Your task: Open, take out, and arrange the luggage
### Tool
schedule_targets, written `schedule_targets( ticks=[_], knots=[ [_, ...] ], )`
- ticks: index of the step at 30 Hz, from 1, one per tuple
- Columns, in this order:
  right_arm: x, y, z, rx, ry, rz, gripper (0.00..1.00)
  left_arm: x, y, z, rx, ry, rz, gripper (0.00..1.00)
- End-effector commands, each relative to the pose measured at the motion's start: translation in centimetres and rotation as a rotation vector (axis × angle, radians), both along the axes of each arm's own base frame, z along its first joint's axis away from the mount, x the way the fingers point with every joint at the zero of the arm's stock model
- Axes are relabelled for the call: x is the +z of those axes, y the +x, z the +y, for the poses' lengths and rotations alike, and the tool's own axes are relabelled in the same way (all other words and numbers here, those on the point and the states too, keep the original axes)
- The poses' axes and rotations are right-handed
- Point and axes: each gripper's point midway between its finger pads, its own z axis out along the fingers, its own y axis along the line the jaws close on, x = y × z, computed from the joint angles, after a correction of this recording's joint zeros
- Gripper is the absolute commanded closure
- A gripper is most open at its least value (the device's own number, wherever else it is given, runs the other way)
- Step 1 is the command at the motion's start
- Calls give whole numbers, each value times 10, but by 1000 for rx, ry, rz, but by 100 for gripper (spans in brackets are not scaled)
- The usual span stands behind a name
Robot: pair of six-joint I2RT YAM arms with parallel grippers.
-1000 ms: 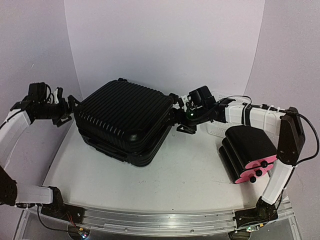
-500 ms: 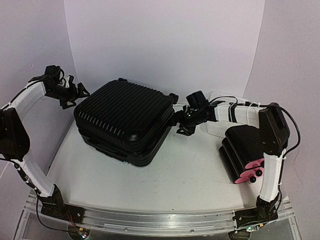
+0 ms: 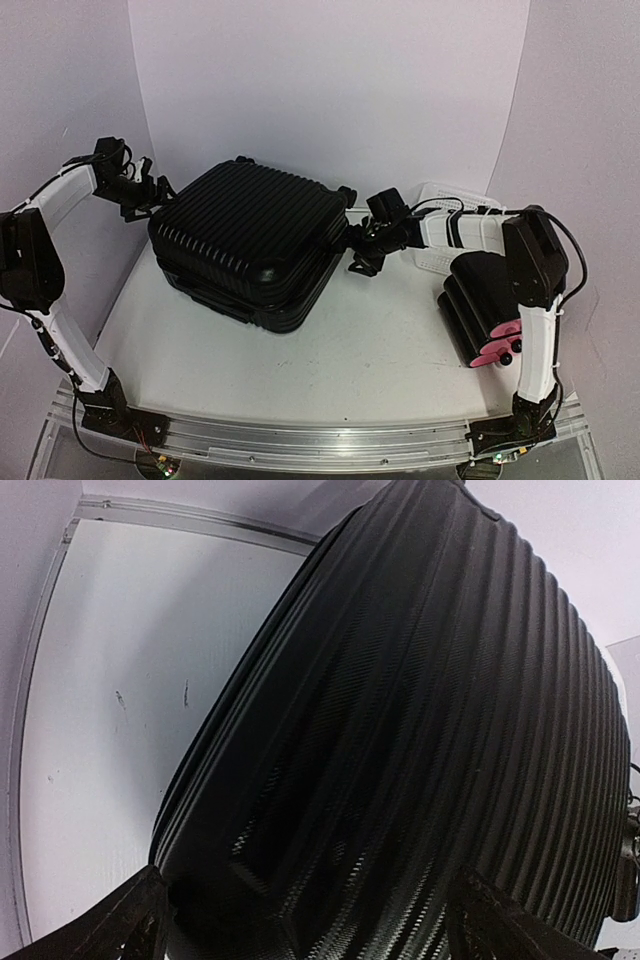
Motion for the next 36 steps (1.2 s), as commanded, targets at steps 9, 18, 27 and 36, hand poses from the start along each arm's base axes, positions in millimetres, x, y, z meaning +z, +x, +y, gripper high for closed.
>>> schedule_targets(
  ticks=[9,18,27,36],
  knots=[
    [11,2,35,3,70,-41,29,-40,-47,-25,-49,-137,137,11],
    [17,53,49,103,119,-137,25,-40,-73,-41,-66,-262,125,11],
    [59,72,55,246,277,-193,6,3,-101,-46,-75,-287,11,3],
    [127,67,65,228,503,-231,2,34,-142,-54,-83,-340,-117,1]
  ],
)
